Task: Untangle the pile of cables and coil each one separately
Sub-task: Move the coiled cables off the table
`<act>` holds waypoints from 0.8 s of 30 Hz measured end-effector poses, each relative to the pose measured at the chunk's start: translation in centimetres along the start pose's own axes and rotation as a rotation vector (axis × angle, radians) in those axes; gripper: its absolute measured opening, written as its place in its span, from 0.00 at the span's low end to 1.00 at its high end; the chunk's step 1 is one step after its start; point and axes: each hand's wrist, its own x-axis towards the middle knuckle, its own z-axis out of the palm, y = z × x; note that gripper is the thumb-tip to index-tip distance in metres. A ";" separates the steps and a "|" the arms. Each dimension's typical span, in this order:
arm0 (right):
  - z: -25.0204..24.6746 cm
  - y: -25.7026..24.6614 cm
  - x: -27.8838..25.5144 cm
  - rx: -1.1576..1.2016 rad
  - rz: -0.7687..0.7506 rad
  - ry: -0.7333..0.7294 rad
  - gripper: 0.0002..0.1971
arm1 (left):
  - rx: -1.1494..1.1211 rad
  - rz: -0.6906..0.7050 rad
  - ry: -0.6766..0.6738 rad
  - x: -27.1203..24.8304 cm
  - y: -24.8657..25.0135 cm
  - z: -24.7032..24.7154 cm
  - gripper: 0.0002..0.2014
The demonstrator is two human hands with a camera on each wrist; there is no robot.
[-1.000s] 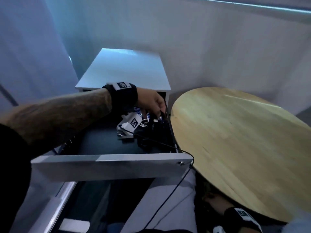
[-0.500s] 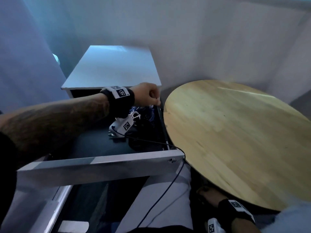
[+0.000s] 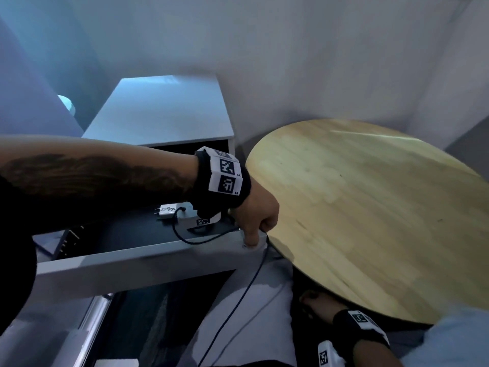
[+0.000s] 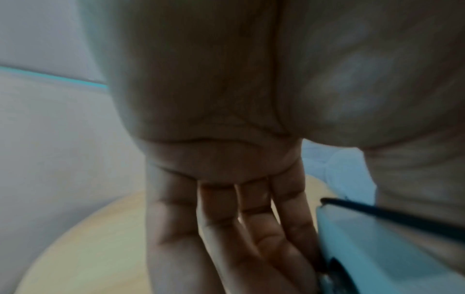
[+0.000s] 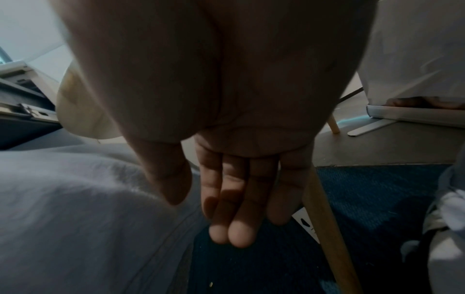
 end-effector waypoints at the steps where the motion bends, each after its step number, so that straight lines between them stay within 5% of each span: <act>1: -0.1 -0.1 -0.1 -0.003 -0.008 -0.009 0.18 | 0.047 -0.023 0.022 0.0 -0.6 -0.3 0.14; 6: -0.2 -0.7 -0.6 -0.027 -0.039 -0.029 0.18 | 0.177 -0.116 0.167 -1.6 -2.7 -2.0 0.11; 9: -0.1 -0.5 -0.2 -0.015 -0.037 -0.029 0.17 | -0.149 -0.043 0.291 -2.5 -5.0 -2.4 0.09; 11: 0.0 -0.2 0.2 -0.009 -0.032 -0.025 0.16 | -0.394 -0.055 0.325 -3.0 -6.4 -2.1 0.18; 14: 0.3 0.3 0.5 -0.010 -0.033 -0.011 0.14 | -0.442 -0.140 0.277 -3.3 -8.4 -1.5 0.28; 18: 0.3 0.3 1.2 -0.031 -0.021 0.005 0.17 | -0.625 -0.138 0.319 -2.7 -11.3 -1.6 0.23; 21: 0.4 0.1 1.4 -0.070 -0.020 0.016 0.16 | -0.326 -0.236 0.587 -1.5 -13.5 -1.1 0.23; 24: 1.1 0.4 2.7 0.007 -0.024 0.062 0.13 | 0.017 -0.396 0.669 -0.8 -16.3 -0.6 0.34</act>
